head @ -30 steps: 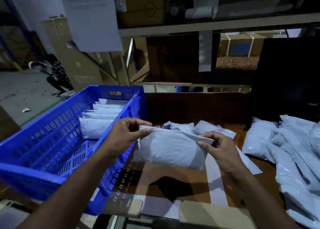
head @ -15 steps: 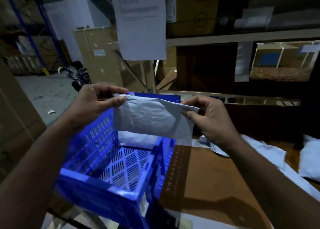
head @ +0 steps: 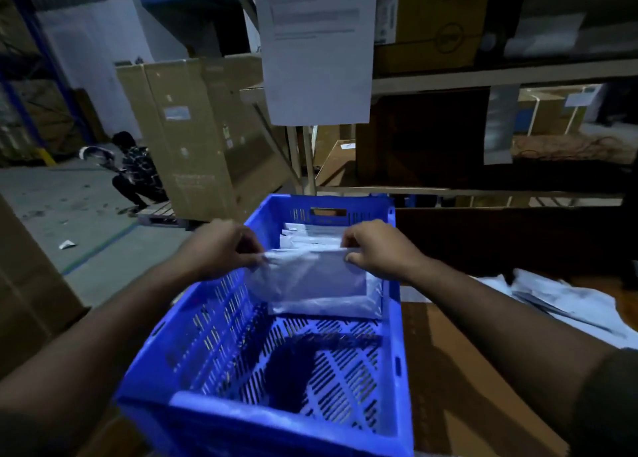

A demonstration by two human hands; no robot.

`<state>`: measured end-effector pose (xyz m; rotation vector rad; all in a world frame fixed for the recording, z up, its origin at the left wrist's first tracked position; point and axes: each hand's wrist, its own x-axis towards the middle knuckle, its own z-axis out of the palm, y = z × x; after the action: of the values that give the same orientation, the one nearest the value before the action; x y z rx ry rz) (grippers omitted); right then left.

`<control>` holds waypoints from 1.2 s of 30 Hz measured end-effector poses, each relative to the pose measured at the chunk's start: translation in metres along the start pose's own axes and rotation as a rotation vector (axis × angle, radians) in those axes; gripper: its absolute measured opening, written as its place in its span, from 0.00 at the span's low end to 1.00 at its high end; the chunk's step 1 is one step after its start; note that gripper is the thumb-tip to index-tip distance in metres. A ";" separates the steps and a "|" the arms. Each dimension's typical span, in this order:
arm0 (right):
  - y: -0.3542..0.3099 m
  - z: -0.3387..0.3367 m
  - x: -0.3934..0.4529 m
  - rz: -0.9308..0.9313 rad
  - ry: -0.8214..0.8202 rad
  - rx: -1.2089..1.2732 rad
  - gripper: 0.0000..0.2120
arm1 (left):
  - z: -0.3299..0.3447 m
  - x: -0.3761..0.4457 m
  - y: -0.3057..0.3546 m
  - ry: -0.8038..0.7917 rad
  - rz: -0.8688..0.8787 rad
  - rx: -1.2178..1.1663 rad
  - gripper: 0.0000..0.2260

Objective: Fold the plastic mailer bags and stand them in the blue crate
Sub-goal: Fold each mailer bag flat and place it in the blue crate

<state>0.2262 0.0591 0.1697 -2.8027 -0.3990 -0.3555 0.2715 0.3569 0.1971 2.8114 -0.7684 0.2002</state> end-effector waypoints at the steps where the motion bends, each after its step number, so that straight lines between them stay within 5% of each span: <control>1: 0.000 0.003 0.001 -0.003 -0.051 -0.106 0.06 | 0.012 0.005 0.001 -0.034 0.020 0.040 0.04; 8: -0.005 0.026 0.013 0.014 -0.348 -0.520 0.08 | 0.068 0.038 0.001 -0.230 0.088 0.154 0.06; 15: -0.011 0.041 0.024 -0.002 -0.420 -0.666 0.06 | 0.090 0.049 -0.002 -0.168 0.101 0.226 0.06; 30: -0.017 0.042 0.020 0.054 -0.382 -0.698 0.06 | 0.091 0.044 0.003 -0.137 0.044 0.172 0.10; 36: -0.020 0.030 0.007 0.076 -0.195 -0.509 0.06 | 0.083 0.044 0.015 -0.023 0.042 0.110 0.10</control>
<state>0.2325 0.0891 0.1486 -3.3553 -0.2705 -0.1853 0.3074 0.3022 0.1279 2.9073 -0.8466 0.2232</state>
